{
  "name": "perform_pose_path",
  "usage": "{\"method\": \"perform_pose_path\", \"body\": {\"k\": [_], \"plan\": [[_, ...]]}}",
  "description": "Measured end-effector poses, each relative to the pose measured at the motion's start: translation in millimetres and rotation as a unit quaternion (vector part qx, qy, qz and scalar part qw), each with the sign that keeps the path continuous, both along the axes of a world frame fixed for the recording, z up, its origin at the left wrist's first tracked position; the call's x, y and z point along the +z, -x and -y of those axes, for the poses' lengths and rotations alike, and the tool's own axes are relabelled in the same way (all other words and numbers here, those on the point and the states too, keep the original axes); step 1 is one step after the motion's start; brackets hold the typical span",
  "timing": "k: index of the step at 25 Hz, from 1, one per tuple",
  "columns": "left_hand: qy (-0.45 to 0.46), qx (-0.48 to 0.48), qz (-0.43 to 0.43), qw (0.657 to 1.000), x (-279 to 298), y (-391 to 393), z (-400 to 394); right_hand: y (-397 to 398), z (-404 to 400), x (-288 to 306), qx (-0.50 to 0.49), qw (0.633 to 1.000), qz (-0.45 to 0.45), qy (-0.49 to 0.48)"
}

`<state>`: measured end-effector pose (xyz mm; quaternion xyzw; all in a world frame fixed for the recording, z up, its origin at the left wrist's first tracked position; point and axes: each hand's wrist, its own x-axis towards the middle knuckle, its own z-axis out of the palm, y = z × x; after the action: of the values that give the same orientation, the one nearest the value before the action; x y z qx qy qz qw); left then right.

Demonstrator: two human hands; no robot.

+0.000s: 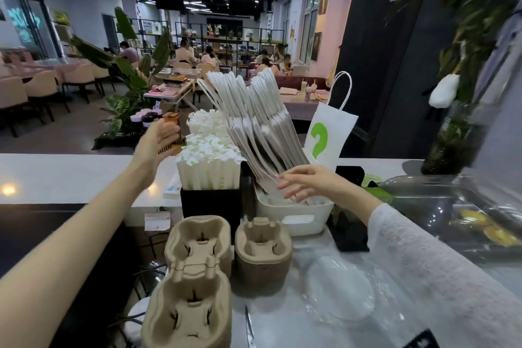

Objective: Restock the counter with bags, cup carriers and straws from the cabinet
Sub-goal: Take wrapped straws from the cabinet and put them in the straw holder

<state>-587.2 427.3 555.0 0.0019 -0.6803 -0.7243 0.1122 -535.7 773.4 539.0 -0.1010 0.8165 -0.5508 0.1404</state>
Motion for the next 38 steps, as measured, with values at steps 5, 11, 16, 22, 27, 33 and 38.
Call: {"method": "perform_pose_path", "body": {"k": [5,11,16,22,27,33,38], "plan": [[-0.022,0.001,-0.048,0.999,51,-21,-32,-3,-54,10,-0.133,0.99,-0.004,-0.035],[0.017,-0.031,-0.068,0.997,79,-17,-108,9,-81,7,-0.234,0.97,-0.034,-0.055],[0.098,-0.082,-0.089,0.988,63,1,-167,27,-81,-6,-0.271,0.96,-0.061,-0.046],[0.186,-0.036,-0.174,0.966,30,20,-206,52,-77,-23,-0.307,0.932,-0.126,-0.144],[0.347,0.079,-0.281,0.891,12,30,-216,68,-75,-47,-0.211,0.926,-0.159,-0.271],[0.452,0.177,-0.246,0.839,-5,38,-208,72,-56,-64,-0.142,0.925,-0.212,-0.281],[0.463,0.131,-0.248,0.841,-6,33,-201,71,-48,-52,-0.136,0.88,-0.284,-0.356]]}}
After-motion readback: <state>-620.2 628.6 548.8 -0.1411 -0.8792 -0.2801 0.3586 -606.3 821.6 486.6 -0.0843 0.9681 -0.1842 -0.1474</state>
